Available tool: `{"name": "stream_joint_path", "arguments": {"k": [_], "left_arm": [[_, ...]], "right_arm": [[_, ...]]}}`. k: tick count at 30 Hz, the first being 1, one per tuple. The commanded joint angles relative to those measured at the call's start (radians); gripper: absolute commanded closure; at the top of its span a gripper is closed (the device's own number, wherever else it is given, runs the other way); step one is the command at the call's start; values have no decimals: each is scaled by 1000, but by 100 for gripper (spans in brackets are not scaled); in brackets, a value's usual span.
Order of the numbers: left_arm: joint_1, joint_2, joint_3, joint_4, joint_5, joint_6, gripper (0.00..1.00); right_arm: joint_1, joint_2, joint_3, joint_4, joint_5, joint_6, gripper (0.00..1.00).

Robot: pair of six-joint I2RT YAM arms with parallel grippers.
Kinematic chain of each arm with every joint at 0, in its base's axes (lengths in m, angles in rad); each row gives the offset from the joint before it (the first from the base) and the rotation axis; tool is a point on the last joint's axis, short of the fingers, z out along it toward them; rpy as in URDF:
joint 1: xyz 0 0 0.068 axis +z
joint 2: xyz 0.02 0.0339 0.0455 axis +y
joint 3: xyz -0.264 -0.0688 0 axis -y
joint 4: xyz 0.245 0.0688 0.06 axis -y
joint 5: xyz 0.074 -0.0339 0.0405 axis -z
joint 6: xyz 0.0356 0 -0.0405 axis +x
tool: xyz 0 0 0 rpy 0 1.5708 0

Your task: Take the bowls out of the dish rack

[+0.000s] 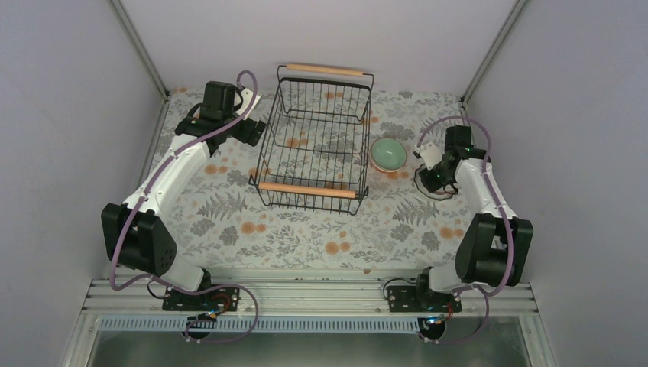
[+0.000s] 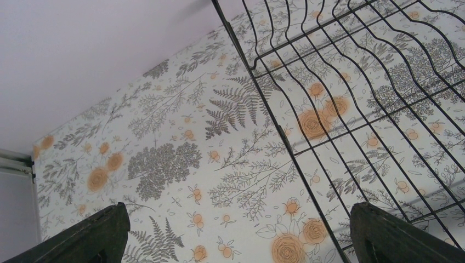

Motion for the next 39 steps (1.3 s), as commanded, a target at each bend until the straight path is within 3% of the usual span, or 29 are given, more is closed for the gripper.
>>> {"name": "stream_joint_path", "arguments": {"k": [1,12,17,22,24,26,27,33,39], "left_arm": [[2,-18,7,8,12,-6,0],[4,-14,11,6,9,-6,0],[3,-15,15,3,10,-5,0],[9,-33,22,7,20,-3,0],[23,-42,31,-9,91,8,0],[34,-47,45,-26,136,3,0],[39,-47,54,-33,144,2,0],[47,-80,56,-14,139,-9,0],[52,-87,46,5,122,-16,0]], "right_arm": [[-2,20,-22,50,21,3,88],[-3,-6,13,21,-12,5,86],[-2,-45,44,19,-22,30,78],[-1,-147,117,20,-182,97,50],[-2,-192,133,21,-277,118,40],[-1,-230,131,24,-382,130,3],[-2,-247,120,33,-431,133,0],[-1,-390,-65,274,-527,244,0],[-2,-466,-145,327,-525,235,0]]}}
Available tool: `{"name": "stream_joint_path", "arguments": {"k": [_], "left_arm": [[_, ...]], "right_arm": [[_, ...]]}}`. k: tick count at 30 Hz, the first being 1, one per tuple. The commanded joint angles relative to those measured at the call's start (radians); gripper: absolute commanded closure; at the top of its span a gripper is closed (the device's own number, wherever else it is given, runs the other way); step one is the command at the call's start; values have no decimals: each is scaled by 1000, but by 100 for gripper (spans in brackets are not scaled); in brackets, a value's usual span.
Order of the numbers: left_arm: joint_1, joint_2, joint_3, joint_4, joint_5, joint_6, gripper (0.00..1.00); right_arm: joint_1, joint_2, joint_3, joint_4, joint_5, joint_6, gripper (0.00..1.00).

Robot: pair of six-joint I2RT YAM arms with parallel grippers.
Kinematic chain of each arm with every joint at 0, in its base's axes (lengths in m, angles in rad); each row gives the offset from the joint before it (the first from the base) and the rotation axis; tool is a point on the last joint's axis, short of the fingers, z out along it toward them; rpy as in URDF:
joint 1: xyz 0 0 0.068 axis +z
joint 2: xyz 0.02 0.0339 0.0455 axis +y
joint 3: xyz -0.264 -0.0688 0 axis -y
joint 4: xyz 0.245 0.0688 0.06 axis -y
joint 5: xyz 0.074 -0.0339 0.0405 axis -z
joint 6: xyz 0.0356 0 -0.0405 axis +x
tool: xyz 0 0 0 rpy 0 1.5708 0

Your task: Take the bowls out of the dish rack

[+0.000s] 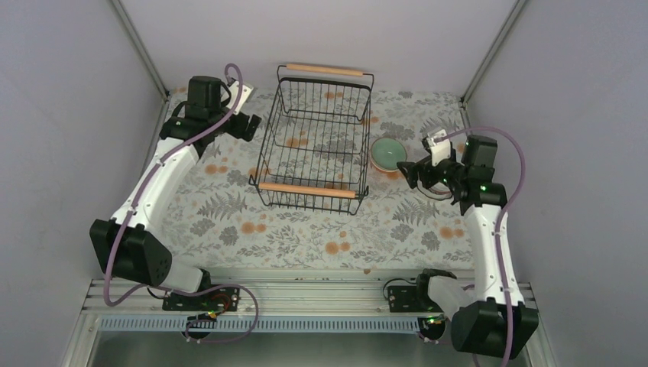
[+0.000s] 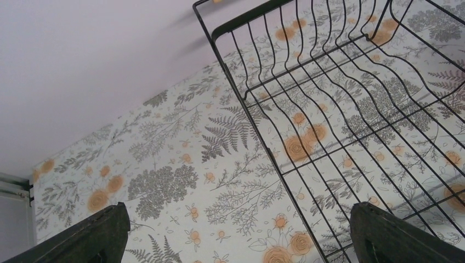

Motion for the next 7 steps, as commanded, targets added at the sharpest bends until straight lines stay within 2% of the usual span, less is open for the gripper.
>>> {"name": "stream_joint_path", "arguments": {"k": [1,7], "left_arm": [[7,-9,21,23,1,-18,0],[6,-9,31,23,-3,-27,0]], "right_arm": [[-3,-28,-33,103,-38,32,0],[-1,-38,-58,126,3,39,0]]}}
